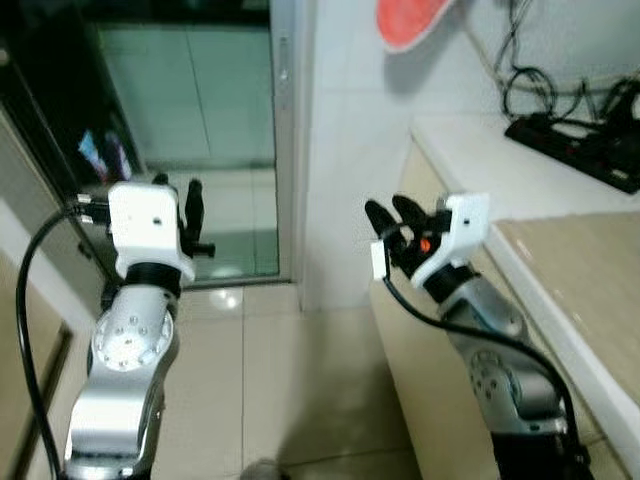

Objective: Kitchen organization

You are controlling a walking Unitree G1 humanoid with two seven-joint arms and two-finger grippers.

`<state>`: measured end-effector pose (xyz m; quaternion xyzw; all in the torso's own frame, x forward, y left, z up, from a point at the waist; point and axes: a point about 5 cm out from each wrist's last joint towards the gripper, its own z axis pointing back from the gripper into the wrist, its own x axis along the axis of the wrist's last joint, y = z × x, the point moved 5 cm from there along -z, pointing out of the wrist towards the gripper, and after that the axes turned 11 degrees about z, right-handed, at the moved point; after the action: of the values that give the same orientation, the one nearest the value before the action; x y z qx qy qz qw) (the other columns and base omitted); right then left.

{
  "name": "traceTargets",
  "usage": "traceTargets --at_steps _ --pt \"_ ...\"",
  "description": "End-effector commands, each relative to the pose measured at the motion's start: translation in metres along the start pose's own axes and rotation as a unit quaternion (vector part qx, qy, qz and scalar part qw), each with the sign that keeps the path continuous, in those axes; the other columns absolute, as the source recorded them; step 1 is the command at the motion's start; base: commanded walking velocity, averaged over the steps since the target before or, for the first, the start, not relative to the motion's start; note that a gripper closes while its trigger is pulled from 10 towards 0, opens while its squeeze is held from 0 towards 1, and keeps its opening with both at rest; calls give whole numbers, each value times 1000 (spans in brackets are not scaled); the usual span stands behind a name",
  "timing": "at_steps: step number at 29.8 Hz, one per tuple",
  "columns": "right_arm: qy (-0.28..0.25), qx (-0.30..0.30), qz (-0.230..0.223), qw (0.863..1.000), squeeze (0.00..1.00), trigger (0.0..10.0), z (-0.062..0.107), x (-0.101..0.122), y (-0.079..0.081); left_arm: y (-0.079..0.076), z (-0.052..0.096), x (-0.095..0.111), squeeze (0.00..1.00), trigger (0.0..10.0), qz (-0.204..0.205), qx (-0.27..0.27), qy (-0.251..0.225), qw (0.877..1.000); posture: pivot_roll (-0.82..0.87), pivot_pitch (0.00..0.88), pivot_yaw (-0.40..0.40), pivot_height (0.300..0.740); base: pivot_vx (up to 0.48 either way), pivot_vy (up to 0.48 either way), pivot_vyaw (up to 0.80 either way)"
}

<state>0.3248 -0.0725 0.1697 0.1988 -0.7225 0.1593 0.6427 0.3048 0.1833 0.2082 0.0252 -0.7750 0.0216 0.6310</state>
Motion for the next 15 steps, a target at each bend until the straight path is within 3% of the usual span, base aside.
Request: traceTargets --at_steps 1,5,6,8,11,15 --pt "17 -8 -3 1000 0 10000 4 -8 -8 -5 1 -4 0 10000 5 -12 11 1000 35 0 -46 740 0 0 800" --pt "96 -2 3 995 0 10000 15 -58 -7 -2 4 -31 0 10000 25 -2 60 998 36 0 -45 740 295 0 761" --pt "96 -2 3 995 0 10000 15 -58 -7 -2 4 -31 0 10000 25 -2 60 998 36 0 -45 740 307 0 744" --pt "126 -9 3 992 0 10000 22 -77 -8 4 10 -51 0 10000 27 7 88 996 31 0 -46 740 302 0 737" --pt "133 -6 3 991 0 10000 23 -81 -4 13 22 -73 0 10000 20 25 122 992 27 0 -46 740 311 0 713" --pt "126 7 3 992 0 10000 21 -78 1 9 24 -72 0 10000 27 20 118 992 27 0 -58 740 309 0 594"
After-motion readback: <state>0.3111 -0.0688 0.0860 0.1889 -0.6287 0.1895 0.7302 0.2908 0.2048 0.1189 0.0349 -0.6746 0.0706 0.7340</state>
